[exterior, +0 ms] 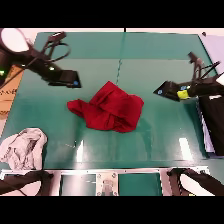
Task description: Fold the shirts.
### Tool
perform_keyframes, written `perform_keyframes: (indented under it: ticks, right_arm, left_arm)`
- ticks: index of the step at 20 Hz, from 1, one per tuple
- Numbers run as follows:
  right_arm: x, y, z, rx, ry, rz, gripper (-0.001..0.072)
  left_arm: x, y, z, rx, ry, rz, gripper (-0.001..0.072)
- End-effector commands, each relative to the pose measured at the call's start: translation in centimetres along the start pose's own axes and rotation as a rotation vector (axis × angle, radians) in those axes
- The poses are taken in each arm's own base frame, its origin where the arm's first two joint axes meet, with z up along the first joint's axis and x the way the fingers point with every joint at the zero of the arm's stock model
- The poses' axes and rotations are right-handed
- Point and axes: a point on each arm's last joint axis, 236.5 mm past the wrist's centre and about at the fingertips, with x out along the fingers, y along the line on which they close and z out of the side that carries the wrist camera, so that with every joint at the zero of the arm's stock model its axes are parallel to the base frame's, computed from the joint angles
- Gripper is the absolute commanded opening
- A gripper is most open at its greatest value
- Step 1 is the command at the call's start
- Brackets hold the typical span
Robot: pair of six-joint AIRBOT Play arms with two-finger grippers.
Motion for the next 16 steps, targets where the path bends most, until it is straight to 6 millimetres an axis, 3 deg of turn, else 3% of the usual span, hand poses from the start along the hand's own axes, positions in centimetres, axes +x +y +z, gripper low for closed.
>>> perform_keyframes:
  ticks: [1, 3, 6, 8, 11, 14, 15, 16]
  right_arm:
    - [4.8, -0.6, -4.3, 0.028, 0.148, 0.027, 0.0544]
    - [8.2, 0.5, -7.2, 0.001, 0.239, 0.036, 0.0545]
    - [12.1, 3.4, -9.7, -0.090, 0.302, 0.047, 0.0545]
    - [13.6, 5.4, -10.4, -0.145, 0.298, 0.061, 0.0545]
    - [15.2, 6.4, -10.1, -0.176, 0.272, 0.061, 0.0542]
    - [16.4, 6.5, -9.6, -0.171, 0.279, 0.056, 0.0393]
    - [16.5, 6.5, -9.6, -0.167, 0.280, 0.058, 0.0374]
    - [16.6, 6.5, -9.6, -0.165, 0.282, 0.059, 0.0156]
  left_arm:
    - [2.5, 6.2, -3.9, -0.164, 0.107, 0.041, 0.0713]
    - [6.4, 6.9, -7.1, -0.227, 0.172, 0.015, 0.0713]
    - [12.0, 4.5, -10.0, -0.315, 0.160, -0.150, 0.0712]
    - [14.0, 3.8, -10.8, -0.373, 0.122, -0.206, 0.0712]
    - [15.3, 4.0, -10.4, -0.418, 0.054, -0.226, 0.0712]
    - [15.6, 4.5, -9.6, -0.422, 0.009, -0.215, 0.0712]
    - [15.6, 4.5, -9.6, -0.423, 0.007, -0.213, 0.0712]
    - [15.6, 4.5, -9.6, -0.422, 0.009, -0.214, 0.0712]
